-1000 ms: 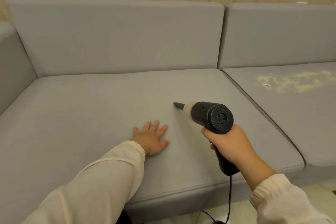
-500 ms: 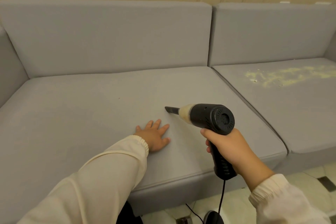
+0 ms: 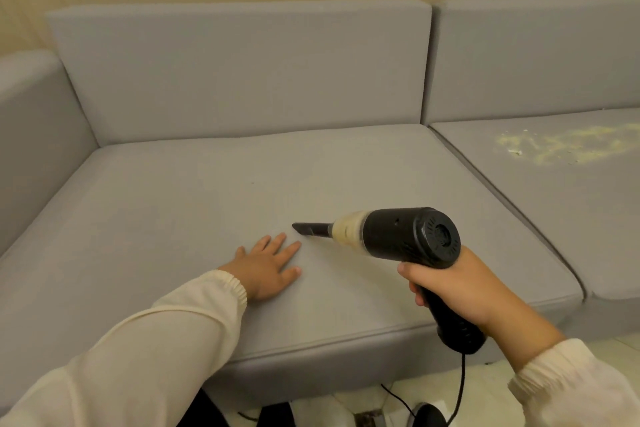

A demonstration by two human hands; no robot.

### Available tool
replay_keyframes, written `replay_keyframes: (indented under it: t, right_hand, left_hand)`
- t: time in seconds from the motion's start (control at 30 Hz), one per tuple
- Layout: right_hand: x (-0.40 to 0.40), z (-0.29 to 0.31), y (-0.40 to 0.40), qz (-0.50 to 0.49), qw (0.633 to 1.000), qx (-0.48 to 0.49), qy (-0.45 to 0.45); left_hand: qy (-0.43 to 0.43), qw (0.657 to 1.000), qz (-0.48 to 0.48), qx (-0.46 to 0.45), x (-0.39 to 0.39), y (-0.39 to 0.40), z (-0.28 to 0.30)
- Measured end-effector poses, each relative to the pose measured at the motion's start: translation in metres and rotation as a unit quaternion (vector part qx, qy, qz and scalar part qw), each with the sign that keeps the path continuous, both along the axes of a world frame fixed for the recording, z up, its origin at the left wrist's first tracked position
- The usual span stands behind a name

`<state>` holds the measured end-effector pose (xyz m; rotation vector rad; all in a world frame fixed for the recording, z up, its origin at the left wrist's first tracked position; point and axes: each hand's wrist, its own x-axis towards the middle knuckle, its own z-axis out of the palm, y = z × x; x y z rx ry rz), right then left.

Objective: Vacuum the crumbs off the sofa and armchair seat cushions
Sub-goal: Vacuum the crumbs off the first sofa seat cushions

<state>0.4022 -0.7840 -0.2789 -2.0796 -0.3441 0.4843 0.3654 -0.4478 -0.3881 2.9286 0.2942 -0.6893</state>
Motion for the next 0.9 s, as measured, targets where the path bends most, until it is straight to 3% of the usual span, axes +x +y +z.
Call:
replay_keyframes:
  t: [0.37,0.73,0.9]
  right_hand:
    - [0.058,-0.011,0.013,-0.117,0.992,0.039,-0.001]
    - [0.144,-0.026,0.067,-0.174,0.980,0.089,-0.035]
    - [0.141,-0.025,0.041,-0.231,0.968,0.081,-0.057]
  left_hand:
    - [-0.026,0.999,-0.024,-0.013,0.060,-0.045,-0.005]
    - [-0.062,0.998,-0.021,-0.021,0.103,-0.050,-0.018]
    - [-0.062,0.998,-0.001,-0.018,0.112,-0.047,-0.019]
